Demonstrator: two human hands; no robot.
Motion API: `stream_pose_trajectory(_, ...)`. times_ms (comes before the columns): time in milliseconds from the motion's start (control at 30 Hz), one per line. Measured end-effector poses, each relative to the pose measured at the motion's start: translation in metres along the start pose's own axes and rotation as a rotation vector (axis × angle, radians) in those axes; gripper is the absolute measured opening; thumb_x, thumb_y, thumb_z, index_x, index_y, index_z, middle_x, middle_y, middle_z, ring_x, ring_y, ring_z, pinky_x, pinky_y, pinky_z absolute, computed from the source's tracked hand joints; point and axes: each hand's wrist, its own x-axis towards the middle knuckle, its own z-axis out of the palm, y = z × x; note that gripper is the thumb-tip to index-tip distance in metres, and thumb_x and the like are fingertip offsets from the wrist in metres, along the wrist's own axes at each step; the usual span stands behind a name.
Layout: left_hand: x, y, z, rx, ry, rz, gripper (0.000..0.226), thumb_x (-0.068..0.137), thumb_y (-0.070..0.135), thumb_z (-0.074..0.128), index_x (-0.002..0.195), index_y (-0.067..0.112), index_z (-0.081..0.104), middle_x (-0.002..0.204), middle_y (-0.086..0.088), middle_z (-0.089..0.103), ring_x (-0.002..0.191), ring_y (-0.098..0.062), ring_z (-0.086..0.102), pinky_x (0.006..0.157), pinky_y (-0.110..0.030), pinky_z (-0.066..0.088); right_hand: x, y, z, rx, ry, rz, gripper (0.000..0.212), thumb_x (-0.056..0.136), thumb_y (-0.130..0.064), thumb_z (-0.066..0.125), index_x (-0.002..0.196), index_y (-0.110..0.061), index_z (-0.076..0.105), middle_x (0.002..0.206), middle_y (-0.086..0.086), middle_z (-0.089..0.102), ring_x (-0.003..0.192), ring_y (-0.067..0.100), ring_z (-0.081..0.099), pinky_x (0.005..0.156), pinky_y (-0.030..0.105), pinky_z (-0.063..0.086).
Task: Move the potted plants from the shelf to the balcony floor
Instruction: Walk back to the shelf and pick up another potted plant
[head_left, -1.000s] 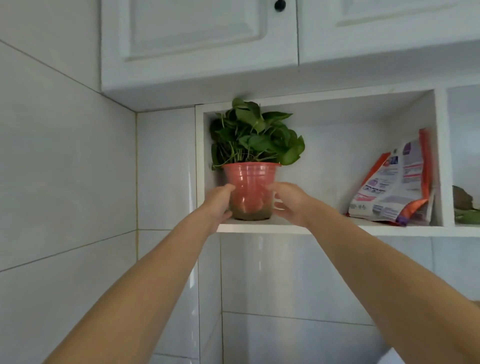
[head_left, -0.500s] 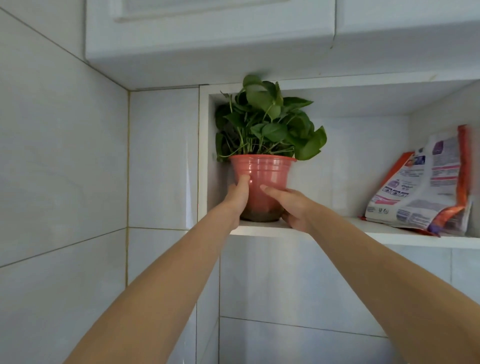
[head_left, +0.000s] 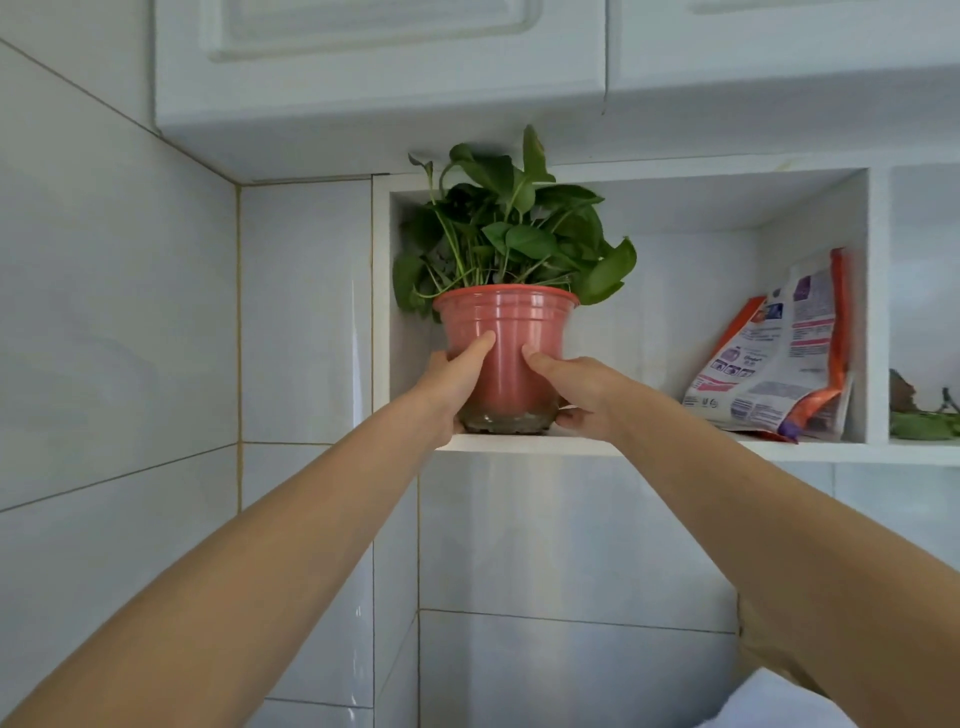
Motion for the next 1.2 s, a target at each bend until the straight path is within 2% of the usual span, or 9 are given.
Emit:
stream_pose_trajectory(100,-0.011,0.000,0.001,-0.006,0.024,0.009,0.069,0.082,0.059,0.058,0.138,0.025,0.037,0.121,0.000,0.060,0.081,-0.014,0.057,0.057,-0.030,0.045,-0.007,0.002,-0.001,0.037,-0.028,-0.003,0.052,0.090,-0.042,0.061,0.130,-0.010,0.052,0.093,-0.002,0.064,0.076,0.010,0.061,0.053,0.022,0.049)
stream_pose_trajectory(167,-0.016,-0.002,0.001,-0.012,0.034,-0.004,0.068,0.080,0.062,0.058,0.134,0.029,0.037,0.109,0.004,0.059,0.086,-0.018,0.059,0.066,-0.034,0.046,-0.012,0.004,-0.001,0.056,-0.040,-0.006,0.049,0.089,-0.044,0.062,0.125,-0.012,0.055,0.089,-0.003,0.065,0.079,0.011,0.063,0.052,0.021,0.051)
stream_pose_trajectory(267,-0.023,-0.004,0.000,-0.024,0.015,-0.004,0.069,0.078,0.063,0.059,0.135,0.030,0.037,0.127,0.000,0.056,0.102,-0.026,0.059,0.082,-0.050,0.050,-0.016,0.010,-0.002,0.086,-0.050,0.024,0.050,0.087,-0.048,0.061,0.126,-0.018,0.052,0.102,-0.002,0.064,0.094,0.016,0.061,0.078,0.031,0.052)
stream_pose_trajectory(367,-0.027,-0.007,-0.001,-0.139,0.006,-0.001,0.061,0.082,0.059,0.056,0.133,0.028,0.043,0.131,-0.003,0.056,0.098,-0.024,0.060,0.068,-0.041,0.056,-0.017,0.016,-0.005,0.226,-0.038,0.059,0.040,0.090,-0.045,0.059,0.120,-0.018,0.050,0.110,0.004,0.058,0.107,0.024,0.055,0.097,0.050,0.049)
stream_pose_trajectory(467,-0.026,-0.012,-0.004,-0.271,0.016,-0.051,0.050,0.085,0.056,0.055,0.126,0.027,0.050,0.126,-0.006,0.057,0.107,-0.027,0.058,0.069,-0.040,0.055,-0.019,0.022,-0.002,0.436,0.062,0.099,0.033,0.088,-0.037,0.065,0.109,-0.018,0.048,0.110,0.006,0.049,0.104,0.023,0.049,0.097,0.054,0.049)
stream_pose_trajectory(600,-0.026,-0.030,-0.003,-0.446,0.027,-0.164,0.030,0.085,0.050,0.059,0.096,0.023,0.055,0.102,-0.004,0.056,0.094,-0.019,0.056,0.073,-0.038,0.056,-0.020,0.034,0.003,0.533,0.181,0.174,0.049,0.080,-0.034,0.075,0.116,-0.016,0.048,0.133,0.010,0.045,0.116,0.024,0.047,0.092,0.046,0.053)
stream_pose_trajectory(767,-0.028,-0.039,-0.006,-0.577,-0.042,-0.299,0.044,0.079,0.052,0.064,0.093,0.011,0.056,0.110,-0.017,0.057,0.106,-0.029,0.061,0.073,-0.039,0.057,-0.023,0.040,0.002,0.711,-0.015,0.287,0.055,0.079,-0.044,0.074,0.111,-0.008,0.048,0.108,0.025,0.059,0.095,0.037,0.066,0.077,0.045,0.060)
stream_pose_trajectory(933,-0.029,-0.040,-0.005,-0.624,-0.049,-0.294,0.049,0.080,0.053,0.065,0.103,0.010,0.055,0.104,-0.017,0.054,0.112,-0.031,0.060,0.089,-0.040,0.055,-0.018,0.042,0.007,0.716,-0.043,0.247,0.064,0.083,-0.044,0.069,0.131,-0.007,0.046,0.108,0.028,0.059,0.093,0.040,0.068,0.072,0.043,0.061)
stream_pose_trajectory(1200,-0.038,-0.037,-0.004,-0.746,-0.151,-0.265,0.052,0.082,0.059,0.060,0.098,0.010,0.053,0.107,-0.021,0.064,0.096,-0.033,0.067,0.082,-0.044,0.058,-0.029,0.043,0.003,0.820,-0.065,0.248,0.061,0.078,-0.033,0.078,0.124,-0.006,0.049,0.112,0.033,0.056,0.096,0.046,0.066,0.076,0.052,0.060)
